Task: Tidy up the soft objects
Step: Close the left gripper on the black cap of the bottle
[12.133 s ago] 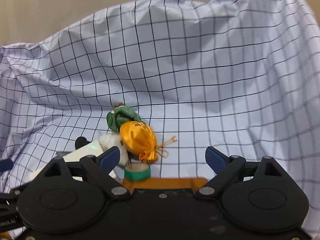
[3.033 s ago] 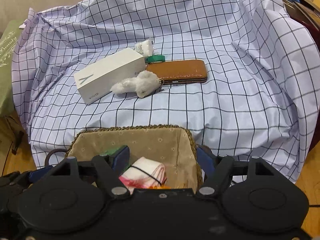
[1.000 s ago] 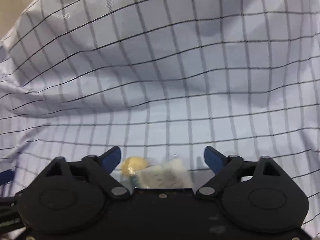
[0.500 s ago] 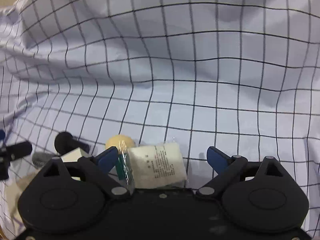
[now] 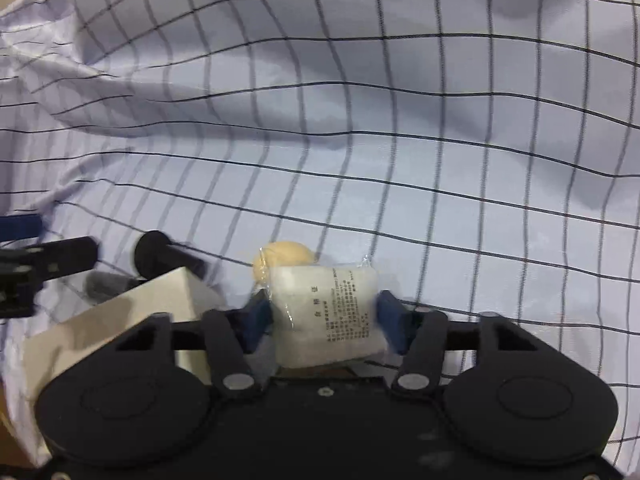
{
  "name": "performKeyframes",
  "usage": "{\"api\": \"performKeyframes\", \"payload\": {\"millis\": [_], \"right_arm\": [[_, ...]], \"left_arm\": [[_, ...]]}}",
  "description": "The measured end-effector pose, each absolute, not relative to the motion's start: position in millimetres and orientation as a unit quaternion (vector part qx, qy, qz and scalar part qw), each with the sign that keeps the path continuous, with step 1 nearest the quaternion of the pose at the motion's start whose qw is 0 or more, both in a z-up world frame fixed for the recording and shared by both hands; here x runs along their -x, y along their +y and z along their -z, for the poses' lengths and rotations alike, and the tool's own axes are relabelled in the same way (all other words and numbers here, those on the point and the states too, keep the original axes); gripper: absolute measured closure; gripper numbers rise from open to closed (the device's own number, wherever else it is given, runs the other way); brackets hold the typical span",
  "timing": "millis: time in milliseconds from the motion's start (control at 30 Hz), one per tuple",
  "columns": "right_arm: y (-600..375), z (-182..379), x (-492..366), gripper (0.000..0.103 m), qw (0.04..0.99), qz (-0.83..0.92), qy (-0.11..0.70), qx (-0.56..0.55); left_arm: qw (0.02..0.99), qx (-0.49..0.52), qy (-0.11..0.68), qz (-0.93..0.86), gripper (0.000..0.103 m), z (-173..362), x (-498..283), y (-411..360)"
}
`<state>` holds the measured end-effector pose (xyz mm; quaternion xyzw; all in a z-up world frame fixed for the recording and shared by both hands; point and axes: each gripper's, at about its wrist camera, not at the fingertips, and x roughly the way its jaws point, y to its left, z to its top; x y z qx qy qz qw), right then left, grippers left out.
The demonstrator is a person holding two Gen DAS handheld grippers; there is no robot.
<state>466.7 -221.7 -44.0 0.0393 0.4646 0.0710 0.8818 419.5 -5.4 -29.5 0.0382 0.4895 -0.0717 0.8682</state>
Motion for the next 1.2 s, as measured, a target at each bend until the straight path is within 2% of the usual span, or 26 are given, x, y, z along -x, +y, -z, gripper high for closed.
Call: {"api": "performKeyframes", "payload": {"millis": [333, 1200], "right_arm": [[-243, 34, -456, 0.049, 0.901, -0.015, 0.432, -0.043], [-260, 41, -456, 0.048, 0.899, -0.004, 0.433, -0.069]], "left_arm": [[0.852, -0.049, 0.514, 0.088, 0.013, 41, -437, -29], [0.816, -0.065, 0.570, 0.077, 0.013, 82, -479, -58]]}}
